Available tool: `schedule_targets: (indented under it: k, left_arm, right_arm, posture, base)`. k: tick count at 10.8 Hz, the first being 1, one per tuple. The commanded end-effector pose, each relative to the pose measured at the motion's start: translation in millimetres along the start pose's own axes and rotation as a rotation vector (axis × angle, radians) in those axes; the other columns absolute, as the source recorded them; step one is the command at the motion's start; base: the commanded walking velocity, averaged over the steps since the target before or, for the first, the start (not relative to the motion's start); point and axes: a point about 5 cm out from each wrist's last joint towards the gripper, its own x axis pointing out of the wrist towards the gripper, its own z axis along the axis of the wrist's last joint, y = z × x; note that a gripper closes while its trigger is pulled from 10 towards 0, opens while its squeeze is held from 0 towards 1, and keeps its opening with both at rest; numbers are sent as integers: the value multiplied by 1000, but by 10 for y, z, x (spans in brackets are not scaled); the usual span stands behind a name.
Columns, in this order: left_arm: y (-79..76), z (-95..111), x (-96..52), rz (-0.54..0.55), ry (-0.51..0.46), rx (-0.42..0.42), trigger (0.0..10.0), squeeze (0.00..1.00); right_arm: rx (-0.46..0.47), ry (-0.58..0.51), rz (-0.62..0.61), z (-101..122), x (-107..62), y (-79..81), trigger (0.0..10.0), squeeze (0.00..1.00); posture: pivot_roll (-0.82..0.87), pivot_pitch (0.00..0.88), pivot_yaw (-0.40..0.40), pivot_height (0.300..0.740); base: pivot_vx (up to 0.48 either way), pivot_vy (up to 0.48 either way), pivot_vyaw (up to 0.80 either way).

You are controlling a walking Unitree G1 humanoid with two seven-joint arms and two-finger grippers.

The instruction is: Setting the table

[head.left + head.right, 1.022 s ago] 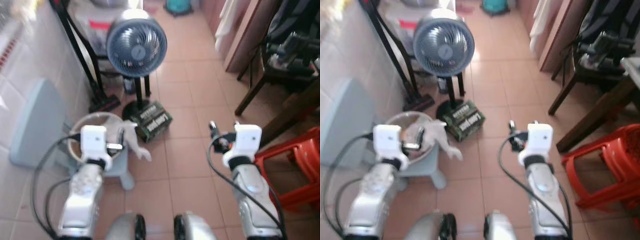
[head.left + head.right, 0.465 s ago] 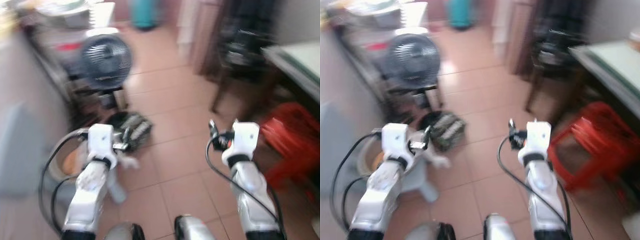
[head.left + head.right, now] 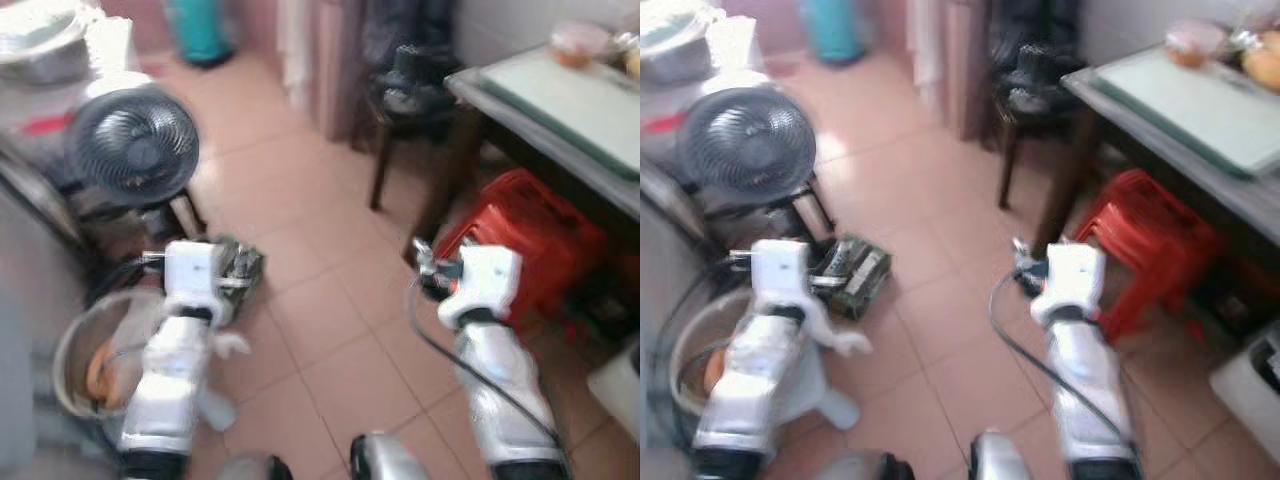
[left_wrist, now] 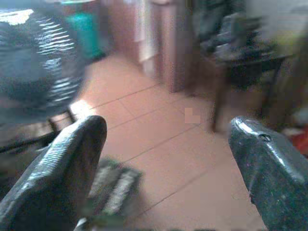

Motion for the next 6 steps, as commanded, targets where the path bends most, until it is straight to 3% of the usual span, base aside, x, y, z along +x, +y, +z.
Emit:
schedule_targets:
  k: [1, 6]
  left_arm:
    - [68, -38, -27, 16, 12, 11, 10000, 0]
    - [-6, -1, -36, -67, -11, -52, 10000, 0]
  right_arm:
    - [5, -9, 8, 14, -12, 37, 10000, 0]
    - [1, -9, 19, 18, -14, 53, 10000, 0]
  posture:
    - [-57, 95, 29, 740]
    - [-63, 108, 32, 740]
  base:
    - [0, 0, -800]
    - [0, 0, -800]
